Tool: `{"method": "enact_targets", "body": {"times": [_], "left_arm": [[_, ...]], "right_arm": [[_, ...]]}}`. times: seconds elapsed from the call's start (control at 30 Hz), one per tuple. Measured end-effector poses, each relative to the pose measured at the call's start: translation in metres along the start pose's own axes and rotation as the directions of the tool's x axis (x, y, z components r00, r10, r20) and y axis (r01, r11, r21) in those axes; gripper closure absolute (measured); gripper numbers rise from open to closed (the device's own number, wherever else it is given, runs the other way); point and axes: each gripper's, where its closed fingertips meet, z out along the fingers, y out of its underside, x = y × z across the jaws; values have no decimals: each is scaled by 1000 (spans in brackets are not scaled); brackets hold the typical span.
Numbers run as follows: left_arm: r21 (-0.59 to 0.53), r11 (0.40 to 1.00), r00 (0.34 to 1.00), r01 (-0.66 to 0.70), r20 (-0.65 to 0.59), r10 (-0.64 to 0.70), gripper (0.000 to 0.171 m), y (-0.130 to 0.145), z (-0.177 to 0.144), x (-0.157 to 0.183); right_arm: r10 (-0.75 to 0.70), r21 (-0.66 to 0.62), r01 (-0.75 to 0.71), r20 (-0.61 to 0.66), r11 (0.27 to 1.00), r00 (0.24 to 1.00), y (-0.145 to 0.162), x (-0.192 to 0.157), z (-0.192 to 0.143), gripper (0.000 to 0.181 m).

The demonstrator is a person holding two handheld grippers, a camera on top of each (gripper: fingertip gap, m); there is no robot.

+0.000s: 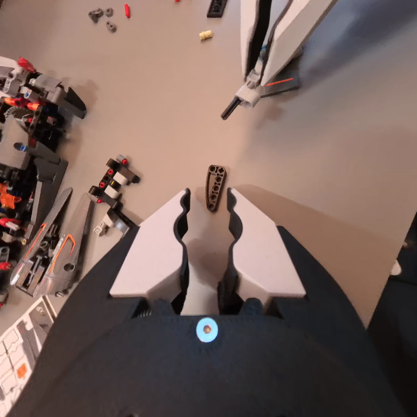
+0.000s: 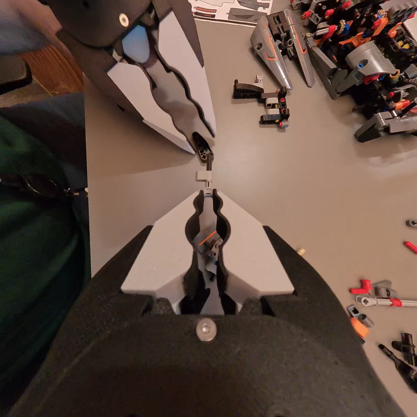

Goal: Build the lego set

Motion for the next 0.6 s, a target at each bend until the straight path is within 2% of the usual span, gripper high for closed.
{"method": "enact_targets", "body": {"times": [0.1,0.23,0.27,0.33,0.4,0.5,0.53,0.6], "left_arm": [[-7,1000,999,-23,-46,23,159,-4,6,4],[63,974,973,-219,-62,223,159,-16,11,12],[75,954,954,-290,-57,294,159,-18,12,14],[114,910,902,-398,-131,411,159,-19,8,28],[92,899,888,-427,-143,437,158,-13,5,20],[-4,954,951,-299,-88,297,141,-7,-3,-4],[-28,976,975,-217,-59,216,136,-8,-7,-8],[-48,999,1000,-23,-22,22,139,-11,-13,-5]], "right_arm": [[13,16,-13,-1,1000,1000,0,1,-1,176],[21,10,-21,2,1000,1000,4,2,0,176],[21,7,-21,3,1000,1000,5,2,0,176],[17,4,-17,4,1000,1000,6,2,-3,176],[17,8,-17,2,1000,1000,5,2,-5,176],[21,22,-21,-8,1000,1000,5,4,-9,176],[25,30,-25,-9,999,1000,4,5,-9,176],[31,44,-30,-8,999,999,3,6,-9,176]]}}
